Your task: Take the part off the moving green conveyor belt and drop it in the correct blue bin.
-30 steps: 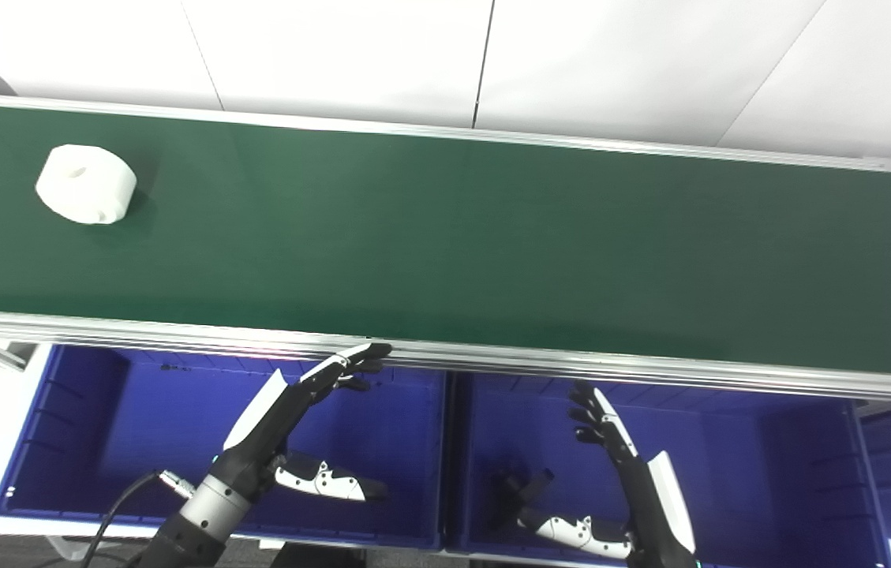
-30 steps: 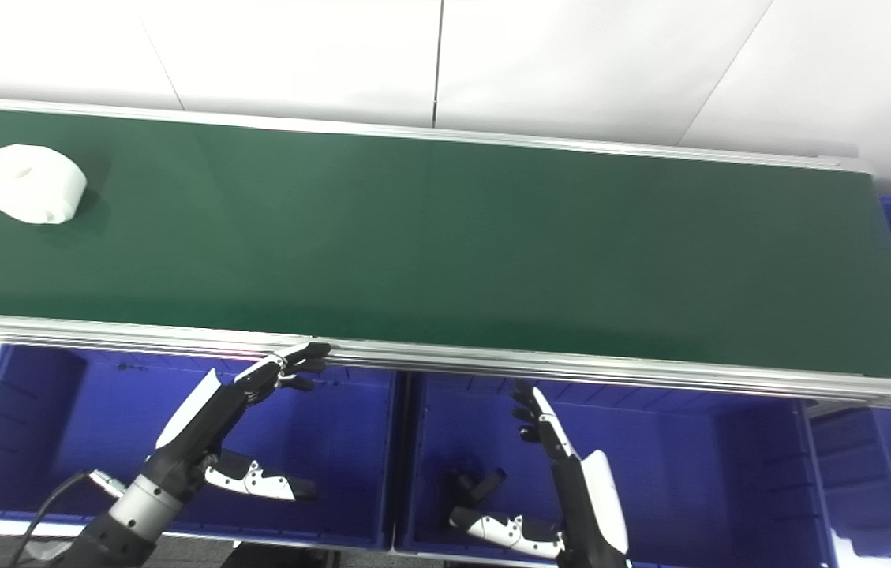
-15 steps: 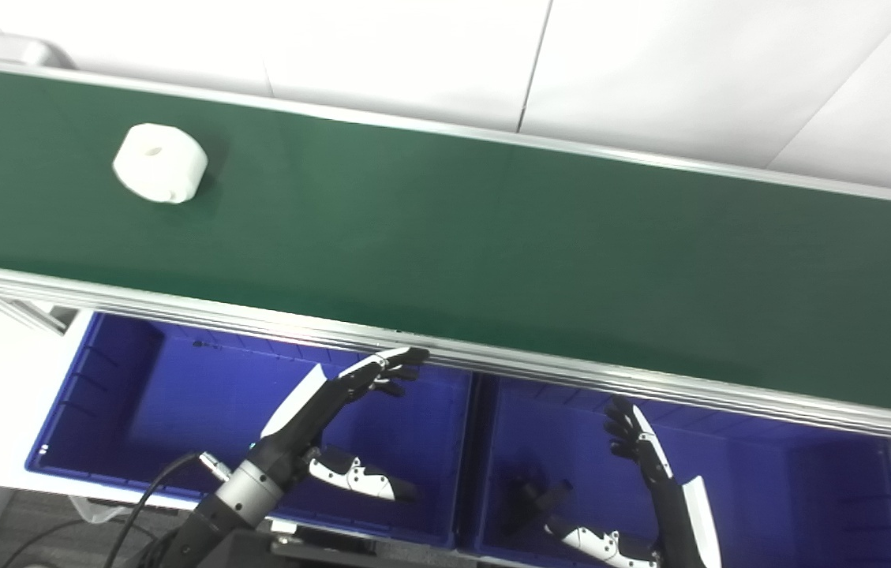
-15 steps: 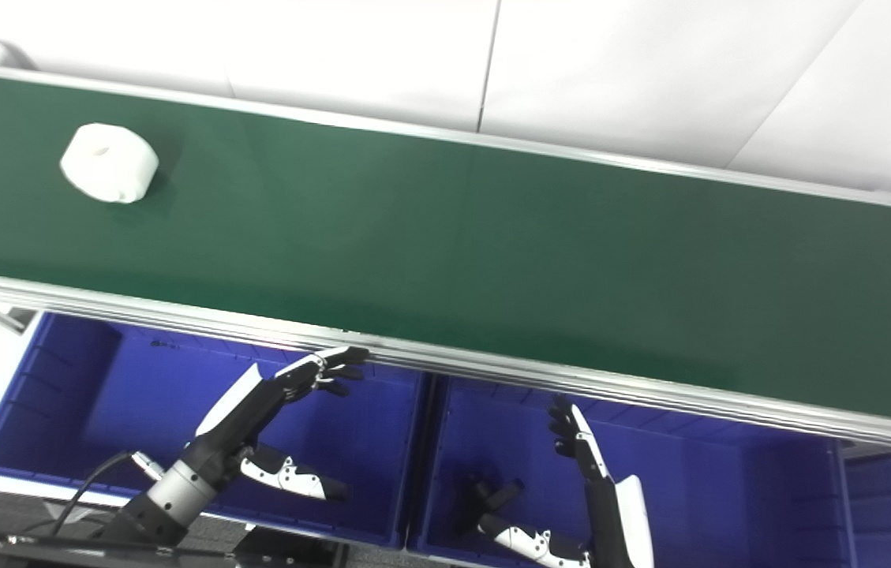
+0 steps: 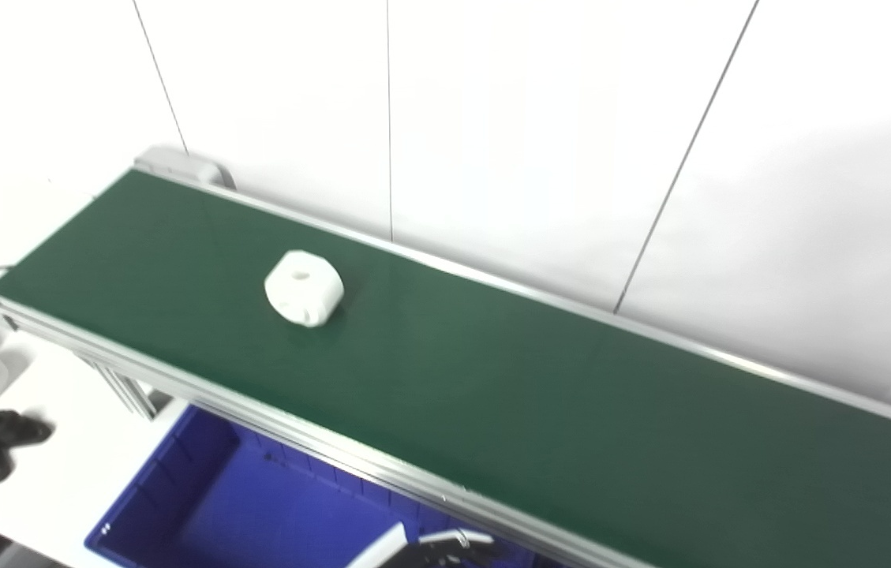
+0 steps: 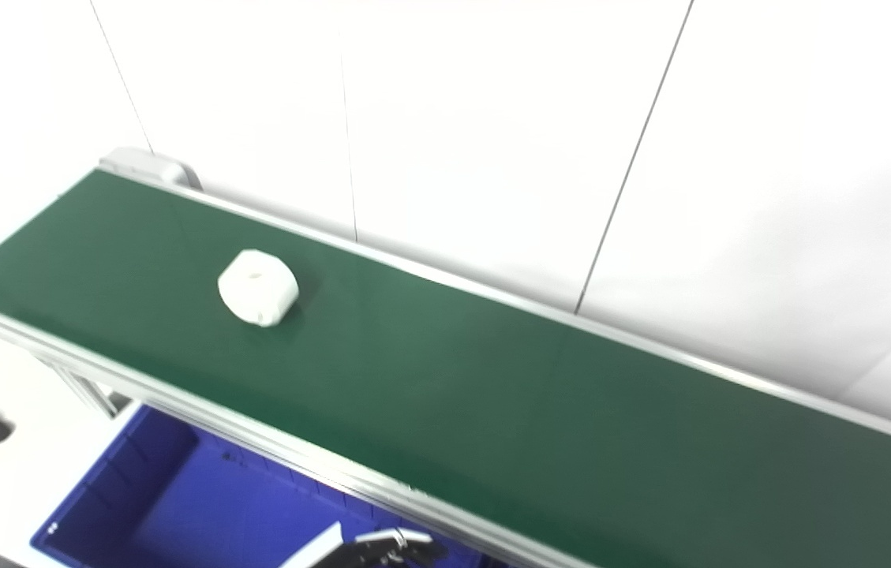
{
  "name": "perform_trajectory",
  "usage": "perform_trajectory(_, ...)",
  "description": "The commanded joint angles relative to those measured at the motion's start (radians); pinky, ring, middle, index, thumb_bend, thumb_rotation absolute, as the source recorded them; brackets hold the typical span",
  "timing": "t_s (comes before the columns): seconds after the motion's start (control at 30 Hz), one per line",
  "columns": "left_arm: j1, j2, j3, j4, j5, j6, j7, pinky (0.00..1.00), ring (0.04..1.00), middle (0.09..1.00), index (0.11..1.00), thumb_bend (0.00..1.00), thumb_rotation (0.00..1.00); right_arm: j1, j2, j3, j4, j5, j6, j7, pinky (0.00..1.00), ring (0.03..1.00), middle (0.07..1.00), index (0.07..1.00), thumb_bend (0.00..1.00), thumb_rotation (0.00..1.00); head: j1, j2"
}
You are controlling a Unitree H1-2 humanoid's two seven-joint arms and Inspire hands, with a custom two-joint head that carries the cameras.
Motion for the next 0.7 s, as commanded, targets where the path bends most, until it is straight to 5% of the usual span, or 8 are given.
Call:
perform_trajectory(0.0, -0.005, 0.020, -0.009, -0.015, -0.004, -0.036, 0.032, 0.68, 0.770, 0.814, 0.782, 0.87, 0.21, -0.004, -0.017, 0.015, -0.013, -0.013, -0.053, -0.054, 0.75, 0.830, 0.873, 0.955, 0.81, 0.23, -0.008, -0.005)
perform_trajectory(0.43, -0.024, 0.042, -0.053, -0.006, -0.008, -0.036, 0.083, 0.68, 0.759, 0.806, 0.774, 0.87, 0.21, -0.036, -0.053, 0.095, 0.013, 0.020, -0.053, -0.119, 0.81, 0.855, 0.874, 0.962, 0.81, 0.23, -0.018, -0.011)
perform_trajectory(0.67, -0.020, 0.065, -0.061, -0.025, 0.002, -0.036, 0.111, 0.68, 0.757, 0.800, 0.770, 0.87, 0.22, -0.045, -0.051, 0.115, 0.008, 0.016, -0.053, -0.130, 0.75, 0.840, 0.868, 0.954, 0.81, 0.24, -0.029, -0.001)
